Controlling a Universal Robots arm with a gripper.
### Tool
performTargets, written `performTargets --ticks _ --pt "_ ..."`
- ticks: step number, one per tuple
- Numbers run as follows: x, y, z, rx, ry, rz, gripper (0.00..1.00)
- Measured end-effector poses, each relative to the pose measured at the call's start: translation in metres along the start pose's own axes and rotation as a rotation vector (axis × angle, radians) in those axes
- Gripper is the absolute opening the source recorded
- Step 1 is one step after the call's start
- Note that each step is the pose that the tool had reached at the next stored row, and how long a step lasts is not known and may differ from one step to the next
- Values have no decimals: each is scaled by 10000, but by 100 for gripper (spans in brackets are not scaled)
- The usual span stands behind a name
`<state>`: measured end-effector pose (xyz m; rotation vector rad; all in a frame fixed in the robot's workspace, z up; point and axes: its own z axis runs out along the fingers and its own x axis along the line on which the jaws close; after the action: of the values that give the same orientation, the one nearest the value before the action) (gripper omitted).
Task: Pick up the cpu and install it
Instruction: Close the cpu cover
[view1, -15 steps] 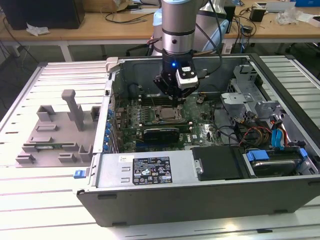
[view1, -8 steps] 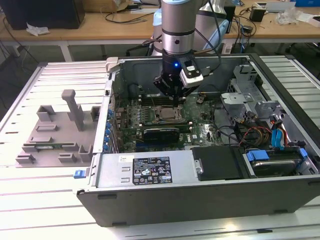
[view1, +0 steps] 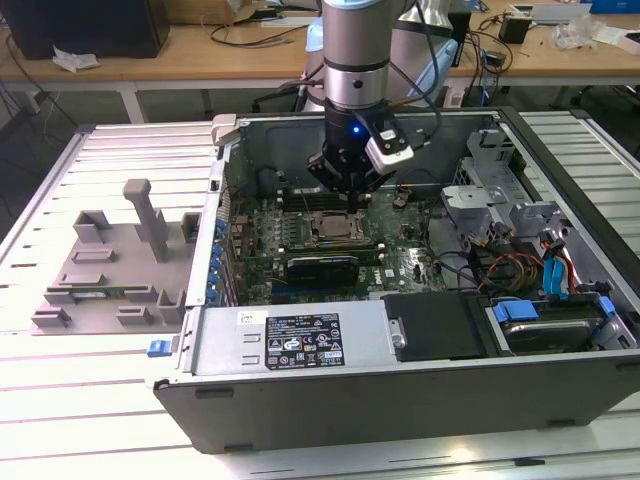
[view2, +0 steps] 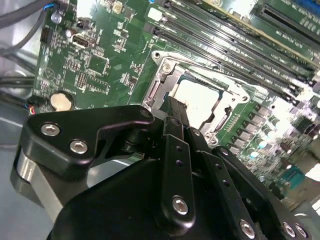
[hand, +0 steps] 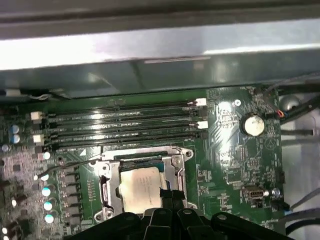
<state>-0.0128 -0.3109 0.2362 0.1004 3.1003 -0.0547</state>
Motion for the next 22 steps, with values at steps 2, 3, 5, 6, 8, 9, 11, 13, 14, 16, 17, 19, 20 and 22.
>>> performTargets --ticks 2,3,5,6,8,9,11,13,14,16,17,19,20,22 --pt "3 0 1 -18 -16 -467 11" --pt "4 0 1 -20 -17 -487 11" --pt "24 -2 4 -19 -17 -488 11" --pt "37 -3 4 -19 -17 -488 11" --pt "64 -4 6 -21 -18 -489 11" --pt "82 -5 7 -22 -19 -490 11" --pt "145 -10 7 -21 -18 -487 11" --pt "200 -13 7 -20 -18 -490 11" --pt "219 -15 7 -20 -17 -488 11" --pt "252 -17 7 -20 -17 -487 11" --pt "281 -19 7 -21 -17 -489 11" --pt "329 -24 7 -19 -17 -489 11" --pt "330 -24 7 -20 -17 -489 11" --pt "331 -24 7 -20 -17 -489 11"
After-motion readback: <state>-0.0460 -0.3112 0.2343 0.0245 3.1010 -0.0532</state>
